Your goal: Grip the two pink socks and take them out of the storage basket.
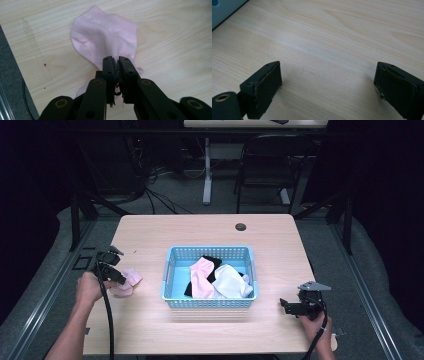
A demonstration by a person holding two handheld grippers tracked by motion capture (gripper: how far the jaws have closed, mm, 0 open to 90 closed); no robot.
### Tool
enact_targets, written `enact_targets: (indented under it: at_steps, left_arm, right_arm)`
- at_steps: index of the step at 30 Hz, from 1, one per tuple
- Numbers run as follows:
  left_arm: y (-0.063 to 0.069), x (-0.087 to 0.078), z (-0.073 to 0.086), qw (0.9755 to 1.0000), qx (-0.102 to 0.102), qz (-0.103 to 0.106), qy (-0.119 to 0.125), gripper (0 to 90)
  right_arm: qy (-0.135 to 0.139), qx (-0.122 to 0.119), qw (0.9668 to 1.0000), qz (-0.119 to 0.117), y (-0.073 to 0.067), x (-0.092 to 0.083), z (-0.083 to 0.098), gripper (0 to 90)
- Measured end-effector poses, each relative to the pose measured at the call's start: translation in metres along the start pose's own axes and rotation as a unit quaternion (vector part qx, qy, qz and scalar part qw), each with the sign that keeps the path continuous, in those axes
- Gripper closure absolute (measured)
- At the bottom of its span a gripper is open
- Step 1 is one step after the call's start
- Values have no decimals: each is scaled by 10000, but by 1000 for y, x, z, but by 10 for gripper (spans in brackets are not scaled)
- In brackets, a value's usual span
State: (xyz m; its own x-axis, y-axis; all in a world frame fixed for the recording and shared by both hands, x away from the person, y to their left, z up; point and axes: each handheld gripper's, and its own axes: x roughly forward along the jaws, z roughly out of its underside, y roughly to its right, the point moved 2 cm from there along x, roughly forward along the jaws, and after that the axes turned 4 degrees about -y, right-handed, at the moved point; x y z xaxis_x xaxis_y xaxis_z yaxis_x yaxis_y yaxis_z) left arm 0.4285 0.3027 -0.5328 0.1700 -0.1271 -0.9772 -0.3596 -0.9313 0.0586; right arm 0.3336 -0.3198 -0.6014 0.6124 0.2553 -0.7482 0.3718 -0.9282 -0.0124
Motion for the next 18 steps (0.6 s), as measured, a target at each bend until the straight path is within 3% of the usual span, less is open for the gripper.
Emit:
enact_targets:
  at_steps: [9,13,18]
  left_arm:
    - [-1,6,0,10000,-29,56,-66,764]
    - [0,3,2,9999,37,91,23,644]
    - [2,-3,4,9999,54,-43,87,397]
  right_arm:
    - [2,0,10000,-1,0,0,0,71]
    - [2,-3,10000,1,0,0,0,72]
    - [0,-2,10000,2,0,0,0,72]
